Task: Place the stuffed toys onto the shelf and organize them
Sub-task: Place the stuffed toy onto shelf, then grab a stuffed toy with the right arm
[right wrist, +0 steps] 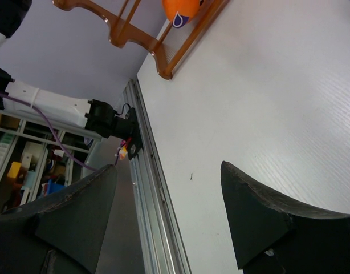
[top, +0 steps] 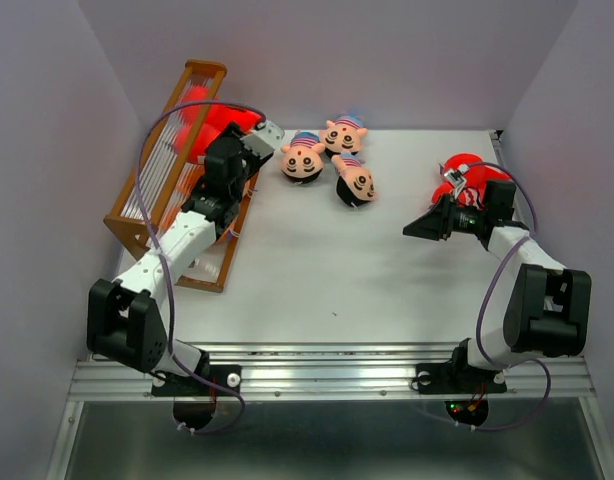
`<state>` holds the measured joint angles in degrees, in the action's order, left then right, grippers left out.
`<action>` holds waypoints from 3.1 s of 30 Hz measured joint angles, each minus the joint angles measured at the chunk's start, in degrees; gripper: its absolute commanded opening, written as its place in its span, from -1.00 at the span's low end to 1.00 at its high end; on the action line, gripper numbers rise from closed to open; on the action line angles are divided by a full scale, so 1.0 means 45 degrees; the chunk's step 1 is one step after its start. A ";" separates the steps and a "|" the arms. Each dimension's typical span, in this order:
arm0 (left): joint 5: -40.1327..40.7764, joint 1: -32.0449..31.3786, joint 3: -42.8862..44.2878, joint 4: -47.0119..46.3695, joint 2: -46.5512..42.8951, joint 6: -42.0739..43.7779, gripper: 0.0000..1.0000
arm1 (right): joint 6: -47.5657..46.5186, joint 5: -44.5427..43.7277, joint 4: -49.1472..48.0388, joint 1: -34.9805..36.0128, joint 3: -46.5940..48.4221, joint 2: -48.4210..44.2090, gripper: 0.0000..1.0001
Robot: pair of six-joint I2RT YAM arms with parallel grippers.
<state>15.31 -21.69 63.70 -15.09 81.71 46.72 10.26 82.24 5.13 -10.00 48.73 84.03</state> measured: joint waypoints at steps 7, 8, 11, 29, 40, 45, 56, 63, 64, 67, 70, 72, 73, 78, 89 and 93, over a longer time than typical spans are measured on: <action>-0.0495 0.0000 0.2909 0.2569 -0.0126 -0.4104 0.41 | 0.0000 0.0044 -0.0005 -0.0034 0.0000 -0.0010 0.57; -0.0559 0.0010 0.3614 0.3118 -0.0117 -0.4799 0.40 | 0.0000 0.0049 0.0000 -0.0039 0.0000 -0.0010 0.57; -0.0743 0.0102 0.5459 0.4381 0.0097 -0.6426 0.33 | 0.0000 0.0068 -0.0005 -0.0034 0.0000 -0.0010 0.57; 0.0092 0.0447 0.4687 0.6824 0.0359 -1.1774 -0.25 | 0.0000 0.0083 -0.0005 -0.0039 0.0000 -0.0107 0.57; -0.1214 0.0515 0.1923 0.5999 -0.1549 -1.1676 0.21 | -0.0141 0.0073 0.0000 -0.0107 0.0000 -0.0117 0.57; -0.1831 0.0515 0.0189 0.5134 -0.4512 -1.1715 0.89 | -0.0287 0.0073 0.0000 -0.0476 0.0005 -0.0262 0.57; -0.2667 0.0515 -0.3789 0.3939 -0.9214 -1.2182 0.93 | -0.2827 -0.3381 0.4284 -0.0923 0.5129 0.0160 1.00; -0.3483 0.0515 -0.5474 0.3517 -1.0244 -1.2152 0.93 | -0.5115 -0.9345 0.6222 -0.0942 0.6513 0.0126 1.00; -0.3560 0.0515 -0.5688 0.3434 -1.0350 -1.2152 0.93 | -0.5270 -0.9947 0.6373 -0.0942 0.6513 0.0170 1.00; -0.3759 0.0515 -0.6275 0.3215 -1.0627 -1.2138 0.93 | -0.5804 -1.1162 0.6679 -0.0947 0.6513 0.0257 1.00; -0.3842 0.0515 -0.6683 0.3123 -1.0890 -1.2104 0.93 | -0.7101 -1.1871 0.6834 -0.0947 0.6484 0.0335 1.00; -0.3905 0.0515 -0.6931 0.3002 -1.1064 -1.2070 0.93 | -0.8578 -1.2050 0.6849 -0.0942 0.6343 0.0369 1.00; -0.3939 0.0515 -0.6994 0.2953 -1.1123 -1.2065 0.93 | -0.8898 -1.2065 0.6853 -0.0942 0.6305 0.0389 1.00; -0.4216 0.0515 -0.7164 0.2744 -1.1123 -1.2016 0.93 | -1.0846 -1.2225 0.6790 -0.0942 0.6368 0.1588 0.93; -0.4915 0.0515 -0.7164 0.2283 -1.0836 -1.1759 0.93 | -1.1060 -1.2934 0.6096 -0.0942 0.6620 0.4537 -0.25; -0.5479 0.0515 -0.7189 0.2084 -1.0841 -1.1686 0.93 | -1.0890 -1.3095 0.5863 -0.0952 0.6649 0.4663 -0.97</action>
<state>-9.34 -19.38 31.35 -5.72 32.93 -5.87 -38.74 23.31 31.51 -14.28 78.65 105.01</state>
